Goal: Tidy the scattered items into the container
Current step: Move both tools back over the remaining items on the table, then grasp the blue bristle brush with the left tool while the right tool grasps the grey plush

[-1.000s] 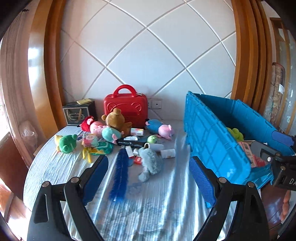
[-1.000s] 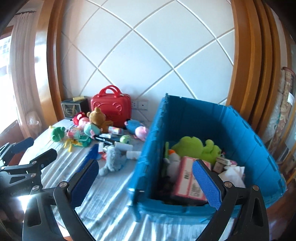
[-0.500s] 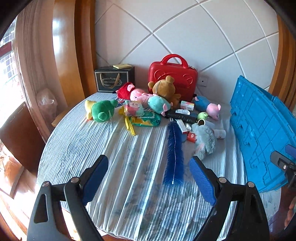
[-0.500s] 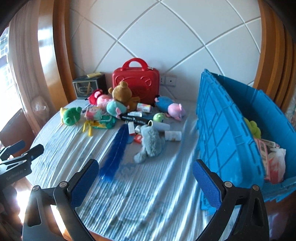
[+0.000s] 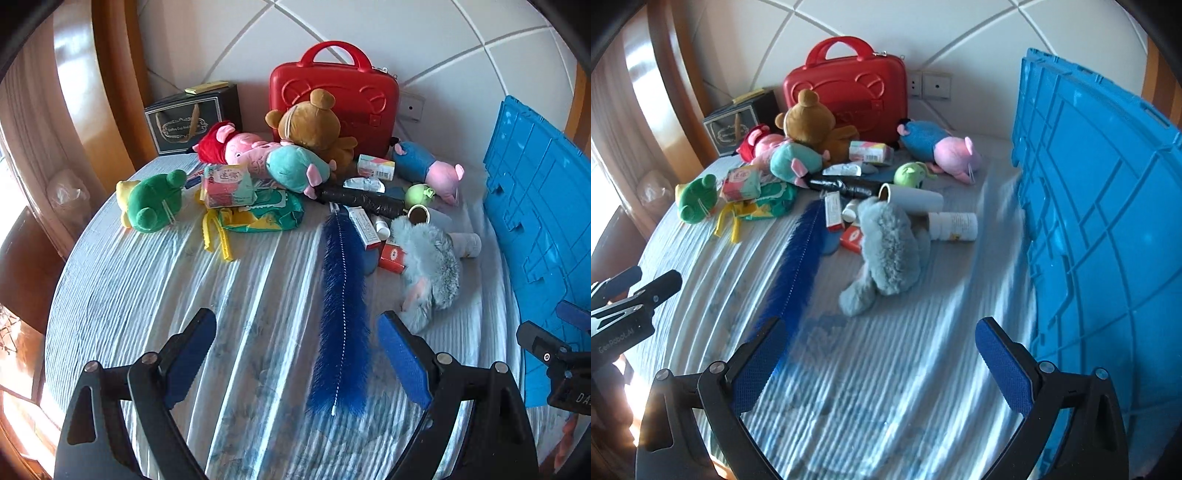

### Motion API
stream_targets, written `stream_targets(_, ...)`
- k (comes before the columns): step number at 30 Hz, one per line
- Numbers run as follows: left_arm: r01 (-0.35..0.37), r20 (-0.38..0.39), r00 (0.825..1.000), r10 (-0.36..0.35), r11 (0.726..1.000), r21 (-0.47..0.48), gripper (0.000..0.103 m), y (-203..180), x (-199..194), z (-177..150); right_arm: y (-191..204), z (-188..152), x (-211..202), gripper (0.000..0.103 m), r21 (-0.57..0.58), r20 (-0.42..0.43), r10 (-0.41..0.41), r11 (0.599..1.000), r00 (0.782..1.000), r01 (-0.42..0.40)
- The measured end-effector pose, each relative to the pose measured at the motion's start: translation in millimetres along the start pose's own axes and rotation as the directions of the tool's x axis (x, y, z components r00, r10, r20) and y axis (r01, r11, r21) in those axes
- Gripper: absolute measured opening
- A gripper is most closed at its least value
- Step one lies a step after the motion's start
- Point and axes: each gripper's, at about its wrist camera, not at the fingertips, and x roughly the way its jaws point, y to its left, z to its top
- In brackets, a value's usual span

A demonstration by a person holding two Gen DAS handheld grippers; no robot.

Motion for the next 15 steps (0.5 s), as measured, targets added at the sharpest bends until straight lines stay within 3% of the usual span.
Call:
stream_targets(6,0.044,-0.058,0.998,-0.039,0.996,0.083,0.090,-30.0,83.7,21.7,-6.2,21.1,58.2,0.103,0.022,-0.028,-0.027,0.999,0.999,0.027)
stream_targets(15,0.089,-0.169,0.983,-0.070,0.990,0.105,0.090,-51.4,189.8,30.6,-13.5,51.1,170.6,0.103,0.029,-0.072,-0.051,0.998,0.996,0.053)
